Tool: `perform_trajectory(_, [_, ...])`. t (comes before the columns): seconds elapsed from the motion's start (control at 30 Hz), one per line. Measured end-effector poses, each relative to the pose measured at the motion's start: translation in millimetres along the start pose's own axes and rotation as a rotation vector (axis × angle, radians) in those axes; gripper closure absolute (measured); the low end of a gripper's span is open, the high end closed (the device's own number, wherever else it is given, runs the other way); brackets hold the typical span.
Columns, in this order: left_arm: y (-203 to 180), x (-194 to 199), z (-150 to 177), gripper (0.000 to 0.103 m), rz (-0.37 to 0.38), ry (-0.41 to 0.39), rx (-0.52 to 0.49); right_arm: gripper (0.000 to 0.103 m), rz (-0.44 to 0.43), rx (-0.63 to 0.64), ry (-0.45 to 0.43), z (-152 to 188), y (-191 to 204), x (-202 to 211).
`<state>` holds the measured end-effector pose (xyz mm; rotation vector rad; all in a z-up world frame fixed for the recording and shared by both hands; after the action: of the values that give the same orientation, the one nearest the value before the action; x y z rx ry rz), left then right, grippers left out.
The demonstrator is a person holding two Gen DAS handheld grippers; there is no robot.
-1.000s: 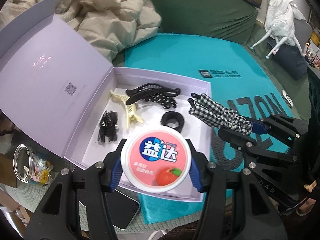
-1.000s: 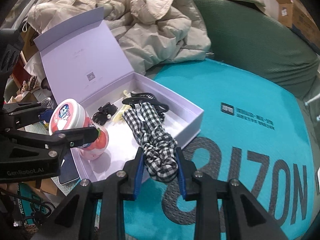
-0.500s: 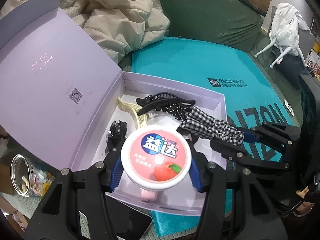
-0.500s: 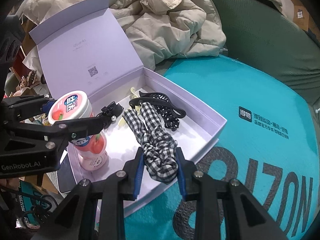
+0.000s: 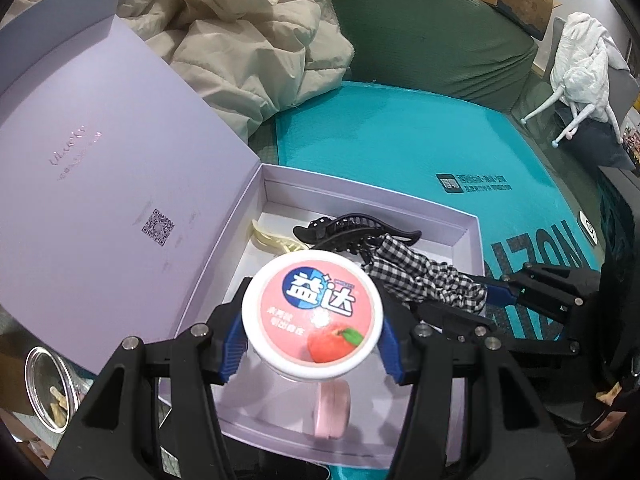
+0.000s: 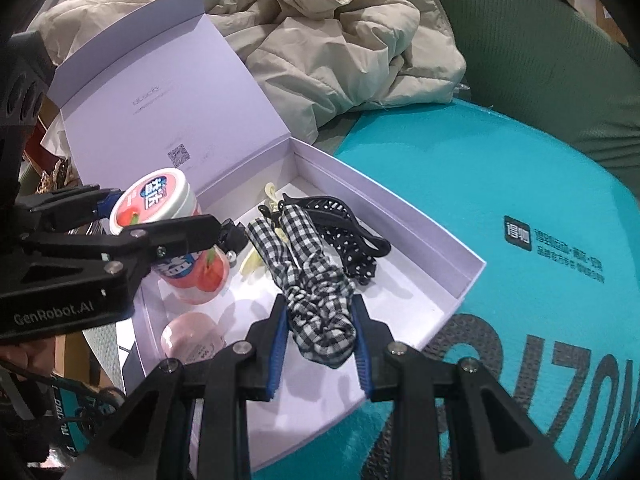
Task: Organize objects
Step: 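Lower the candy bottle with the left tool while the right tool lowers the scrunchie into the box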
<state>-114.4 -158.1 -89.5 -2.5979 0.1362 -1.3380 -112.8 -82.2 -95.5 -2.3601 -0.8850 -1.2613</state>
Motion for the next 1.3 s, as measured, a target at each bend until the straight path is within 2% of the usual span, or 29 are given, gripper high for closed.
perform_trajectory(0.57, [17.5,-25.1,2.2,0.050,0.002,0.057,0.066,0.073,-0.016,0.027,0.008,-18.7,8.7,-24.8])
perform_trajectory(0.83, [24.3,-34.4,6.4,0.050,-0.028,0.091,0.089,0.071,-0.013,0.020,0.024,-19.3,5.9,-35.3])
perform_trajectory(1.3, [27.7,-51.3,16.2,0.050,-0.020,0.145,0.120,0.070,-0.002,-0.003,0.041,-16.4,-0.4,-48.0])
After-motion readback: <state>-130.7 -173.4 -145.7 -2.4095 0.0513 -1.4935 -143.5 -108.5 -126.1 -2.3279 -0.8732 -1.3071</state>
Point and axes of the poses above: each gripper's, at about its wrist camera, not at the fingertips, and x roughly against the way its jaws point, y to its left, z to its underside, the point moved 8 cm from there along -x, roughly the way its jaws point, and after that the axes turned 9 degrees about z, right-handed, at the moved point
